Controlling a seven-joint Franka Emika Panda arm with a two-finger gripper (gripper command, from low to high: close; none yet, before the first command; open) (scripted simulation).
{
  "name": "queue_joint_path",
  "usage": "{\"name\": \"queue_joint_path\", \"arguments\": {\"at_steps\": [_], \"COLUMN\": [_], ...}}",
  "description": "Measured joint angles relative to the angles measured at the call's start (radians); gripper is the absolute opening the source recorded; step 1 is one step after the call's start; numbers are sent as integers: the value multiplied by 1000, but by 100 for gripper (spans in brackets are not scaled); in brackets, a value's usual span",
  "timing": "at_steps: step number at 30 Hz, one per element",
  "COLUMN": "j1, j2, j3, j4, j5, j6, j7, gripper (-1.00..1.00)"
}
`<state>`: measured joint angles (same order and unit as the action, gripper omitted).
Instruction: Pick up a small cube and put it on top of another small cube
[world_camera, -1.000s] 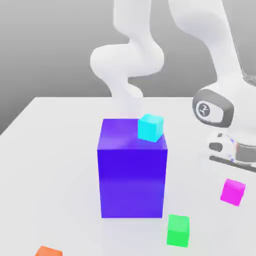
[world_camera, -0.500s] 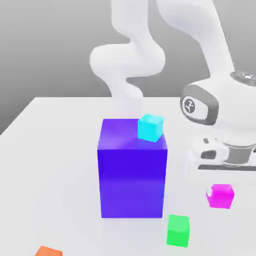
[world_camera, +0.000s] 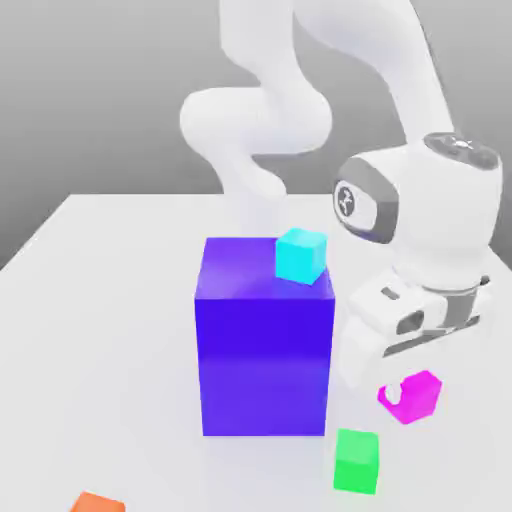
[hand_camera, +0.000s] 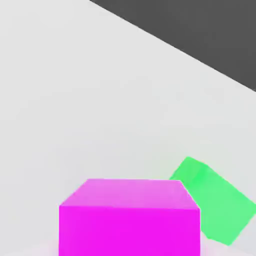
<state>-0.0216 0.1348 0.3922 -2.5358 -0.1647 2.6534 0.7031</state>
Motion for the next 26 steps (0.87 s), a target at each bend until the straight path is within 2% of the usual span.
{"name": "queue_joint_path", "arguments": {"at_steps": [16, 22, 23, 26], "j1": [-130, -102, -89, -89], "j2": [-48, 95, 124, 124], "j3": [25, -29, -49, -49], "j4": [-5, 7, 9, 9], "j5": [92, -42, -70, -70], "j6": [-36, 84, 108, 108], "j7": [-724, -666, -645, -645], "gripper": [-100, -100, 100, 100]}}
